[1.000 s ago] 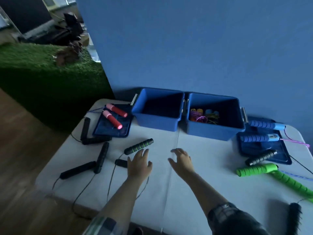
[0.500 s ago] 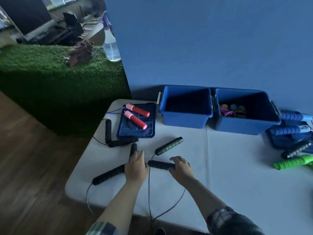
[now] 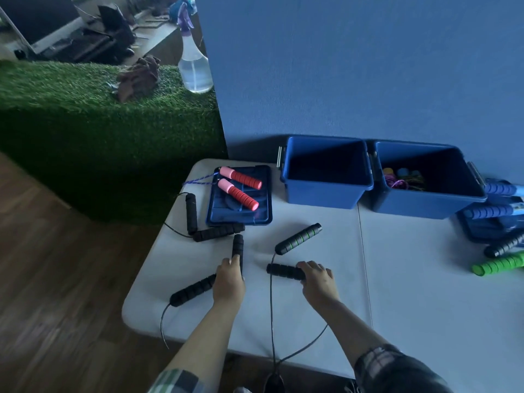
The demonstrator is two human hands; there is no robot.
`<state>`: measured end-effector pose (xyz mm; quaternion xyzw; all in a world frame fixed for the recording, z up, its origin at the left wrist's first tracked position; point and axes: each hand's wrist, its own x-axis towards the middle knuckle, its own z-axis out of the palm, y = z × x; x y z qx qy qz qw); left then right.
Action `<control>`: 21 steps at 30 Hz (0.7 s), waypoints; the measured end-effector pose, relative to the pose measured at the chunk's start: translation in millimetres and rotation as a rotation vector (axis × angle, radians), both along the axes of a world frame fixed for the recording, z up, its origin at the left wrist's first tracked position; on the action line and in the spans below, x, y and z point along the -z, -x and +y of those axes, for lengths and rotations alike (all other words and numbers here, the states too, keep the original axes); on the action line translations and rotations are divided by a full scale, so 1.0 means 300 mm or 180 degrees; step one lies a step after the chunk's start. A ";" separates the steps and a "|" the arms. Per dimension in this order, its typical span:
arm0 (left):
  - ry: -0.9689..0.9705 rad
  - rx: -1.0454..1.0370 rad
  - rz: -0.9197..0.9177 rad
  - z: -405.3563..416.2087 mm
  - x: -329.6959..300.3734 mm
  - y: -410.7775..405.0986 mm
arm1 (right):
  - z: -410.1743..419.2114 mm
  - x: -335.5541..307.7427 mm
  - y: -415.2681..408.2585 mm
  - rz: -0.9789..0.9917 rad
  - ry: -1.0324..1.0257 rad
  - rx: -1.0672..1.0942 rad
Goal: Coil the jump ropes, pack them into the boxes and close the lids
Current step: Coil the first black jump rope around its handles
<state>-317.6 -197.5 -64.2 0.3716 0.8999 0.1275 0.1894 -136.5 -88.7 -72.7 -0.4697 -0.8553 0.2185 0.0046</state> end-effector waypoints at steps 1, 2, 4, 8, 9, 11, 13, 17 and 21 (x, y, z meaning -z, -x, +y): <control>-0.0019 -0.0001 -0.0003 0.000 0.000 0.000 | -0.002 0.002 -0.009 0.0002 -0.0044 0.0053; -0.0027 -0.0003 -0.0001 0.000 -0.001 0.000 | -0.004 0.003 -0.016 0.0010 -0.0074 0.0105; -0.0059 -0.0026 -0.0019 -0.001 0.000 0.001 | -0.008 0.002 -0.030 0.0004 -0.0080 0.0182; -0.0340 -0.0133 -0.0099 -0.020 0.003 0.016 | -0.015 -0.011 -0.059 0.0051 0.0124 0.0561; -0.0376 -0.0161 -0.0007 -0.028 -0.003 0.024 | -0.015 -0.014 -0.068 0.0083 0.0191 0.0641; -0.0040 -0.0176 0.0356 -0.051 -0.024 0.049 | -0.014 -0.016 -0.086 0.0134 0.0277 0.0668; 0.0696 -0.0088 0.0668 -0.085 -0.038 0.080 | -0.018 -0.020 -0.097 0.0145 0.0292 0.0614; 0.1138 0.0076 0.0728 -0.164 -0.003 0.130 | -0.046 -0.028 -0.099 0.0395 0.0320 0.0602; 0.0665 0.0102 0.0708 -0.233 0.014 0.148 | -0.073 -0.030 -0.093 0.0568 0.0390 0.0481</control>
